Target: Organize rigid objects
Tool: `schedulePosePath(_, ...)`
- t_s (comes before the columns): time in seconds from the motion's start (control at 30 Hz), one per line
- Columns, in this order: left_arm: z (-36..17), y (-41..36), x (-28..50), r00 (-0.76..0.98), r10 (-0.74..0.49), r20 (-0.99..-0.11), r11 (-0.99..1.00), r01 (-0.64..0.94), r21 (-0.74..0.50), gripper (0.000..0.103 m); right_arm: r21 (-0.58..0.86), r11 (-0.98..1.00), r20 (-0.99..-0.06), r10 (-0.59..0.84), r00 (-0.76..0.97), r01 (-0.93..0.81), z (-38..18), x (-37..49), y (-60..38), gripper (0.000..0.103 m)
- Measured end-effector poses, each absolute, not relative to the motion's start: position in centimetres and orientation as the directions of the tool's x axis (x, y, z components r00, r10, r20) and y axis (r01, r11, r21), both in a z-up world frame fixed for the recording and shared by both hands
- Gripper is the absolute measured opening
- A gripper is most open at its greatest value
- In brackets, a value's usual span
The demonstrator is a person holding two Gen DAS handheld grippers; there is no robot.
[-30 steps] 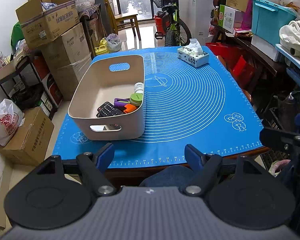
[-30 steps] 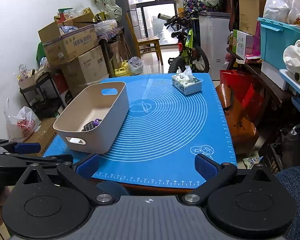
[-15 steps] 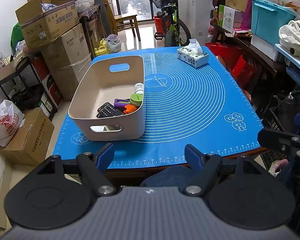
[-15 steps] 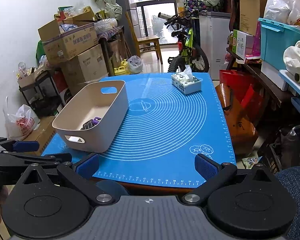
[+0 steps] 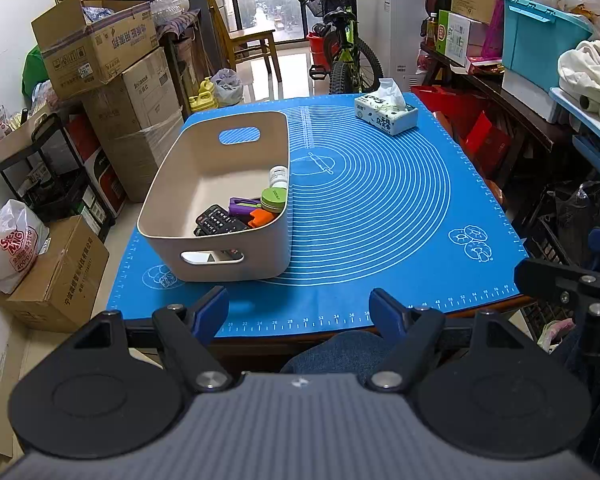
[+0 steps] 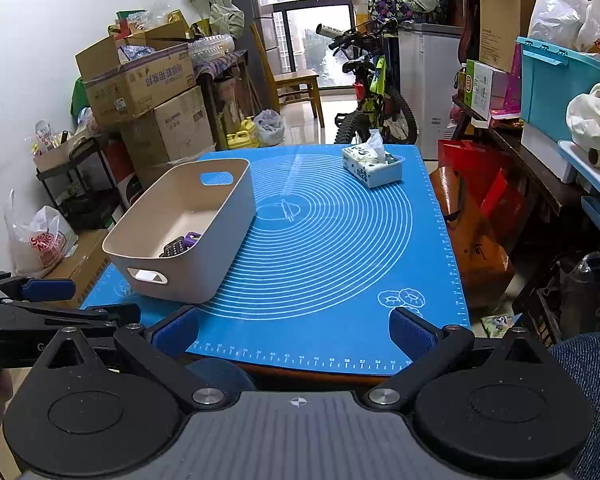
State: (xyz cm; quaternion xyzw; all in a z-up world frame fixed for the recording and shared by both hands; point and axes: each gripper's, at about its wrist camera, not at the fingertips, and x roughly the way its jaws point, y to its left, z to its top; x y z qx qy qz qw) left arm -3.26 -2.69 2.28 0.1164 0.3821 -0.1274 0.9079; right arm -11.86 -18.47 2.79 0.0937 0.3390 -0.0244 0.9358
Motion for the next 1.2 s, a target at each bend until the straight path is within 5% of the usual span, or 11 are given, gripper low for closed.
schedulePosePath(1.2, 2.36, -2.35, -3.25, 0.677, -0.141, -0.722, 0.941, 0.318, 0.115, 0.078, 0.153, 0.982, -0.639, 0.015, 0.769, 0.108, 2.77, -11.9, -18.41, 0.101)
